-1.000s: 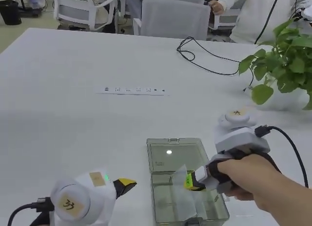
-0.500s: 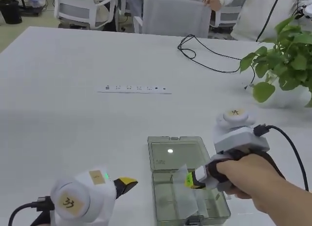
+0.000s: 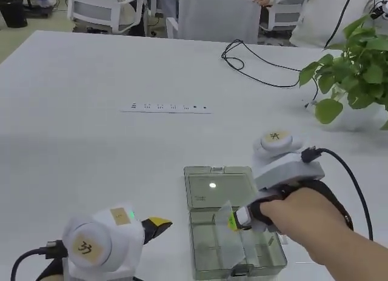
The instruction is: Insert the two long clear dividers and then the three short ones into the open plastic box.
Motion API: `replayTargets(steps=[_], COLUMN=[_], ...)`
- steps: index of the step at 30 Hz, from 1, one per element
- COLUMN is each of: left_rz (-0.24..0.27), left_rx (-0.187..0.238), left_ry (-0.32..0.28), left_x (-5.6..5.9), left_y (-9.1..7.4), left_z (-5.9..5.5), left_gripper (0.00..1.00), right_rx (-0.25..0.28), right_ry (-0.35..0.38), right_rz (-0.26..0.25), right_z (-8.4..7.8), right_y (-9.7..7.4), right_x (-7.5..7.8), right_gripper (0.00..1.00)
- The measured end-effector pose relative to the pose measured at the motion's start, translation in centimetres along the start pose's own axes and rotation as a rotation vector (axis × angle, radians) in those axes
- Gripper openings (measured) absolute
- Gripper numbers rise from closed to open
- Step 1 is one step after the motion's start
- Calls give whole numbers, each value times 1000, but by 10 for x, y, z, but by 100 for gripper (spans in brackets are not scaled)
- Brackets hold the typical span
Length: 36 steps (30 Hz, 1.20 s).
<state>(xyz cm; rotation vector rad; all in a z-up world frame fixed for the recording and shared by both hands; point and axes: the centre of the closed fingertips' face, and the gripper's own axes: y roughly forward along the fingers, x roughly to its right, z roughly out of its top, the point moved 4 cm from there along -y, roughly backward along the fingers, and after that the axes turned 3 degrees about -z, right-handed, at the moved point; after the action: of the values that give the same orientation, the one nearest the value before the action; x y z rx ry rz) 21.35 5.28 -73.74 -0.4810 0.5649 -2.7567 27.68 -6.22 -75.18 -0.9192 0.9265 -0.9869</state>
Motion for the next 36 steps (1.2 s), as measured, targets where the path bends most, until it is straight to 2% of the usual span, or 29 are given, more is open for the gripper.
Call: replayTargets(steps=[7,21,31,36], left_rz=[1,5,3,4], left_rx=[-1,5,5,-3], left_ry=[-1,-9,-6,-5], left_x=[-1,-2,-1,-2], left_y=[1,-1,-1,-1], left_z=[-1,-1,-3,-5], left_gripper=[97,95,97,97], right_rx=[1,-9,-7,-1], right_ry=[-73,-147,-161,-110], right_rz=[-40,-58,-9,30], right_z=[1,2,5,4], right_y=[0,3,8,9], right_x=[-4,-11,-20,-16], right_gripper=[6,7,7,8])
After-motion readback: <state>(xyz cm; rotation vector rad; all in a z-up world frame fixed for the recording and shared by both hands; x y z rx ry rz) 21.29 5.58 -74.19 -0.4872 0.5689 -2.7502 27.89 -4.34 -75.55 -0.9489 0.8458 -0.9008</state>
